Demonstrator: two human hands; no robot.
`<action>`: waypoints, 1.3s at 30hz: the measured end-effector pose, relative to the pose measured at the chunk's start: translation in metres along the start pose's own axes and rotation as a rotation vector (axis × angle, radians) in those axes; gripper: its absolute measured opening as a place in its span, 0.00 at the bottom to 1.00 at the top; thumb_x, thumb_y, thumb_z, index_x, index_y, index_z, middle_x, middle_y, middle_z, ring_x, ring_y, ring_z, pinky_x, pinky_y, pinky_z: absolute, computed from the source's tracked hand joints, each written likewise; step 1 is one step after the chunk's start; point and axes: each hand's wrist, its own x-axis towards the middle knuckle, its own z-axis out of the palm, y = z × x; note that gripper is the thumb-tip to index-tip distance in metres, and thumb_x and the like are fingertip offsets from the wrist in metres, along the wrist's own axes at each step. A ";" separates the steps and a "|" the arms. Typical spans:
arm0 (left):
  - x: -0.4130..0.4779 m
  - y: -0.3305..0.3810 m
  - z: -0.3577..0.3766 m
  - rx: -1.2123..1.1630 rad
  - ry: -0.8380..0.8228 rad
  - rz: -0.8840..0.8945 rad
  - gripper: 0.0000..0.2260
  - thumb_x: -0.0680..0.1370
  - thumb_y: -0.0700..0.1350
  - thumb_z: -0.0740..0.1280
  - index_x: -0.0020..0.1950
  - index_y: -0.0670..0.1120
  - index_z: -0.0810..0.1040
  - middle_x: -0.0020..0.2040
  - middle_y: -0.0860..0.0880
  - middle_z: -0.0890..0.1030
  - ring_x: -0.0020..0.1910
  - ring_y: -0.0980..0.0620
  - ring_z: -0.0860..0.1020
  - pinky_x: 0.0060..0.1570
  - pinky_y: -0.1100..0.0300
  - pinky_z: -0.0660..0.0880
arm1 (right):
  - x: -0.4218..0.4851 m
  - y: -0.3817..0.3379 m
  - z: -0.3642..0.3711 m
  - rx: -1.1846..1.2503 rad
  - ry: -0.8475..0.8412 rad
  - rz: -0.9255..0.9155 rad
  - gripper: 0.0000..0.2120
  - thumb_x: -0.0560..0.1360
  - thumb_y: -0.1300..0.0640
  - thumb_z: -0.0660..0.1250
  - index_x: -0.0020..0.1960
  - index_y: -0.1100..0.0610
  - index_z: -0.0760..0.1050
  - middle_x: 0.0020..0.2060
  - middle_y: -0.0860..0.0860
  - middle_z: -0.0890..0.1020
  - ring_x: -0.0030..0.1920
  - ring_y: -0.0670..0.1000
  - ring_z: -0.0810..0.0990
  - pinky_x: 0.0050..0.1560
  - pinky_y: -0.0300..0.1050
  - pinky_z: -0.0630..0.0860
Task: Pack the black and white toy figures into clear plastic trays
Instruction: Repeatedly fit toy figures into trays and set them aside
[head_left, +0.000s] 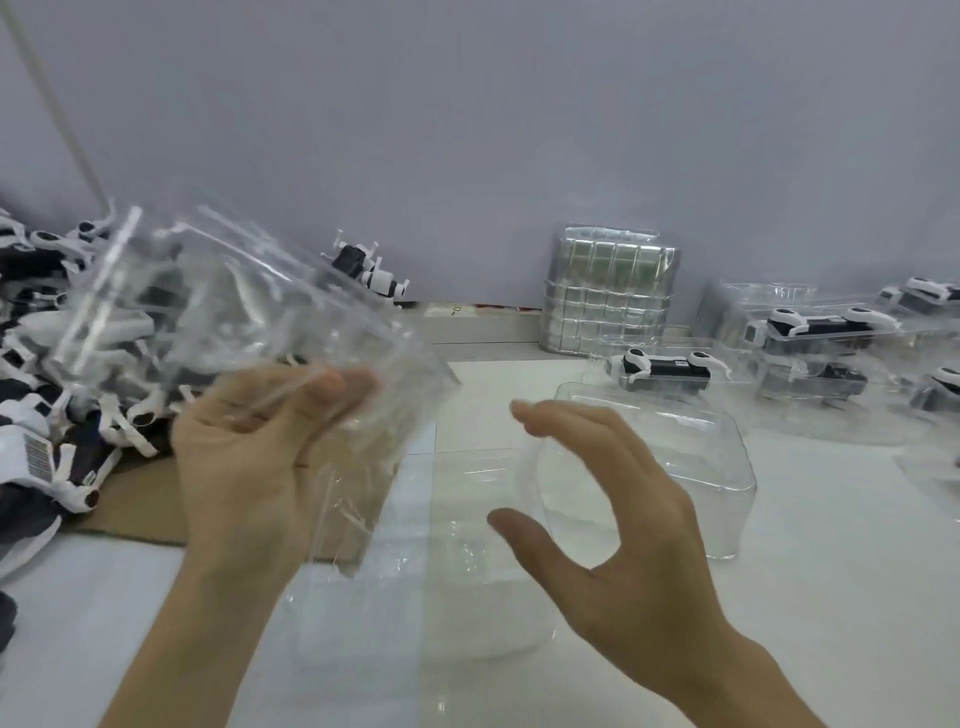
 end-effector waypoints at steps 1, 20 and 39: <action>-0.003 0.003 0.006 -0.010 -0.043 0.031 0.09 0.69 0.47 0.78 0.43 0.43 0.85 0.43 0.38 0.85 0.46 0.35 0.84 0.52 0.41 0.81 | 0.000 -0.001 0.000 0.003 0.014 0.015 0.28 0.75 0.47 0.72 0.72 0.51 0.67 0.66 0.44 0.75 0.68 0.48 0.73 0.65 0.49 0.72; 0.005 -0.022 -0.012 0.908 -0.385 -0.528 0.14 0.77 0.54 0.69 0.62 0.52 0.78 0.55 0.56 0.80 0.52 0.60 0.76 0.45 0.65 0.68 | 0.014 0.078 -0.079 -0.509 -0.163 0.364 0.22 0.74 0.61 0.73 0.62 0.41 0.78 0.54 0.40 0.79 0.65 0.50 0.71 0.76 0.60 0.49; -0.003 -0.028 -0.006 0.534 -0.312 -0.712 0.06 0.79 0.49 0.69 0.53 0.50 0.82 0.48 0.53 0.86 0.46 0.58 0.84 0.55 0.58 0.77 | 0.006 0.085 -0.067 -0.335 -0.058 0.569 0.16 0.70 0.58 0.77 0.50 0.41 0.77 0.36 0.37 0.82 0.47 0.40 0.77 0.47 0.42 0.70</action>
